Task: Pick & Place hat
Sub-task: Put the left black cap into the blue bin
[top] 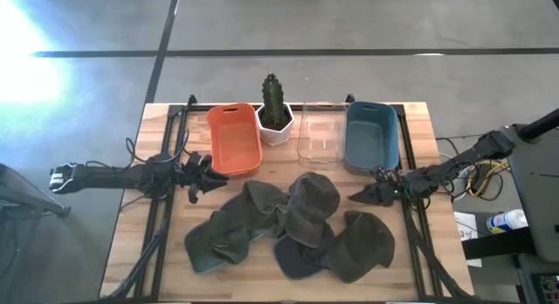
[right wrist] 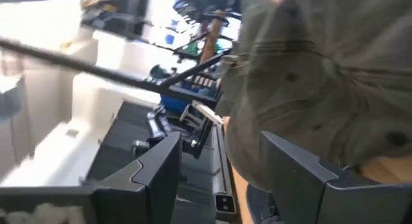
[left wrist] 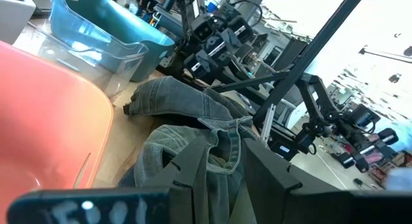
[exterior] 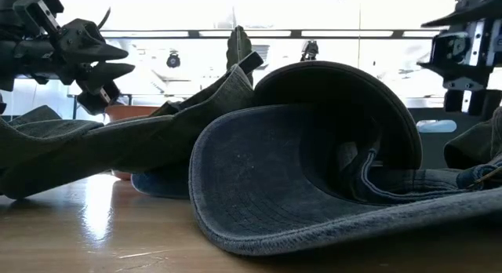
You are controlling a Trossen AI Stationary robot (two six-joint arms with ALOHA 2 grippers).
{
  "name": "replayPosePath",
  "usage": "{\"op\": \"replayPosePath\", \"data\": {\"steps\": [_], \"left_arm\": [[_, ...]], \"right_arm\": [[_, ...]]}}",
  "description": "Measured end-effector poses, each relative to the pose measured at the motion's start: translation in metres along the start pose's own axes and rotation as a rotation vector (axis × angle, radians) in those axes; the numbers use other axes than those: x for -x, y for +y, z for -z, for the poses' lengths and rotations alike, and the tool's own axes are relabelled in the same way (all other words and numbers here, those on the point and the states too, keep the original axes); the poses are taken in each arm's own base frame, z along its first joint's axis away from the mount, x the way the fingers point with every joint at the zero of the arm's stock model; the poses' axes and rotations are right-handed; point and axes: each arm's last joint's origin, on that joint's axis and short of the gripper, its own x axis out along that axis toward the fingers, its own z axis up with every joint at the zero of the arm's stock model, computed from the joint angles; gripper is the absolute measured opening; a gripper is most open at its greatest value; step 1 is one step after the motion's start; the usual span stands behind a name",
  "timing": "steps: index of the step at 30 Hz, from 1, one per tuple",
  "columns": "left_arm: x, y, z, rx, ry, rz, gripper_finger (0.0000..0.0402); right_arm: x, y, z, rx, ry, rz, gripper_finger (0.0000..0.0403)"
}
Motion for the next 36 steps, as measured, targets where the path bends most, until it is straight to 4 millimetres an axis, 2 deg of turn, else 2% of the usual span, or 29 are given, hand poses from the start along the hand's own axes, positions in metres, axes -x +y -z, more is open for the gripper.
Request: {"op": "replayPosePath", "data": {"steps": [5,12,16,18,25,29,33,36], "left_arm": [[0.000,0.001,-0.001,-0.001,-0.025,-0.030,0.0094],[0.000,0.002,-0.001,0.000,-0.032,-0.054,0.0094],[0.000,0.002,0.000,0.001,-0.027,-0.059,0.0094],[0.000,0.002,0.000,0.001,-0.028,-0.059,0.0094],[0.000,0.002,0.000,0.001,-0.027,-0.059,0.0094],[0.000,0.002,0.000,0.001,-0.028,-0.059,0.0094],[0.000,0.002,0.000,0.001,-0.028,-0.059,0.0094],[0.000,0.002,0.000,0.001,-0.028,-0.059,0.0094]], "right_arm": [[-0.015,0.025,-0.002,-0.017,-0.008,0.131,0.0203],[-0.050,0.076,0.003,0.174,0.128,0.597,0.0203],[-0.078,0.087,0.016,0.355,0.238,0.833,0.0203],[-0.095,0.091,0.025,0.457,0.297,0.876,0.0203],[-0.159,0.084,0.069,0.746,0.488,0.925,0.0203],[-0.189,0.089,0.097,0.815,0.454,0.945,0.0203],[-0.210,0.099,0.115,0.843,0.327,1.044,0.0203],[-0.228,0.106,0.127,0.852,0.303,1.073,0.0203]]}}
